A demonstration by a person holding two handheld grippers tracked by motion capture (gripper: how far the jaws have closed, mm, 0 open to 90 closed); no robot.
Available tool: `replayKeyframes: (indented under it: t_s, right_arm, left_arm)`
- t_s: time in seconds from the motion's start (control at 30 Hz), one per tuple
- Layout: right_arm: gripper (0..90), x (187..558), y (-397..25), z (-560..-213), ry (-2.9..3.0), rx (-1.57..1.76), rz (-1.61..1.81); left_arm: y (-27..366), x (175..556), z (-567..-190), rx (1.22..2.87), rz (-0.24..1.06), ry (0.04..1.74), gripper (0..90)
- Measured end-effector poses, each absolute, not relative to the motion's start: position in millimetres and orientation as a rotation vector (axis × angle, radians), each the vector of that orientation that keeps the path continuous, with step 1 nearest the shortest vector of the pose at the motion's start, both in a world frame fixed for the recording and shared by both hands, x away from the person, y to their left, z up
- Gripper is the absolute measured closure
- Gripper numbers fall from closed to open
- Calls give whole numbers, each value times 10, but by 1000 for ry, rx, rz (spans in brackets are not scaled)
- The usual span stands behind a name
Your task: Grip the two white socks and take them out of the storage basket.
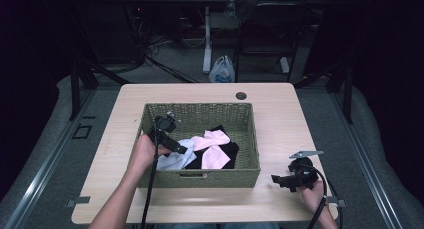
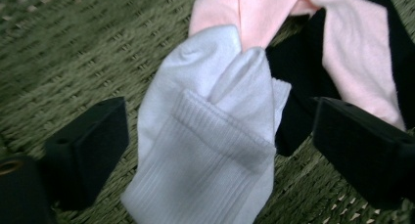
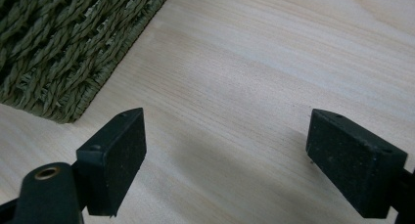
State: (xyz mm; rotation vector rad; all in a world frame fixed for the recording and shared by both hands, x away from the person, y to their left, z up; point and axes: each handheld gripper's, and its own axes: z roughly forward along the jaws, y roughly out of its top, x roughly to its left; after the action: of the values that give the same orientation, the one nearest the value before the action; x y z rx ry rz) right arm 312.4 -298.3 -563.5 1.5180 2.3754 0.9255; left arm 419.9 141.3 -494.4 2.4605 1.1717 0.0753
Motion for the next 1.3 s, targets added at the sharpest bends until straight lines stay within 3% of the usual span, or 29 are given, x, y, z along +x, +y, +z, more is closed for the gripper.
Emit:
replayKeyframes:
  t_s: [0.3,0.47,0.63,0.67,0.77,1.3]
  right_arm:
    - [147,3125,-2984,-5635,2375,1518,928]
    - [147,3125,-2980,-5636,2378,1517,928]
    - [147,3125,-2984,-5633,2375,1517,929]
    - [147,3124,-2985,-5633,2371,1523,926]
    - [147,3125,-2988,-5633,2371,1523,925]
    - [147,3134,-2981,-5633,2369,1522,927]
  left_arm:
    - [1360,4286,-5101,2513,20,1210,294]
    - [1324,4325,-5153,2560,-6,1220,365]
    - [1279,4352,-5196,2598,-14,1224,568]
    - [1278,4351,-5192,2600,-9,1220,656]
    - [1281,4342,-5156,2614,16,1190,753]
    - [1374,4204,-4609,2519,121,1106,781]
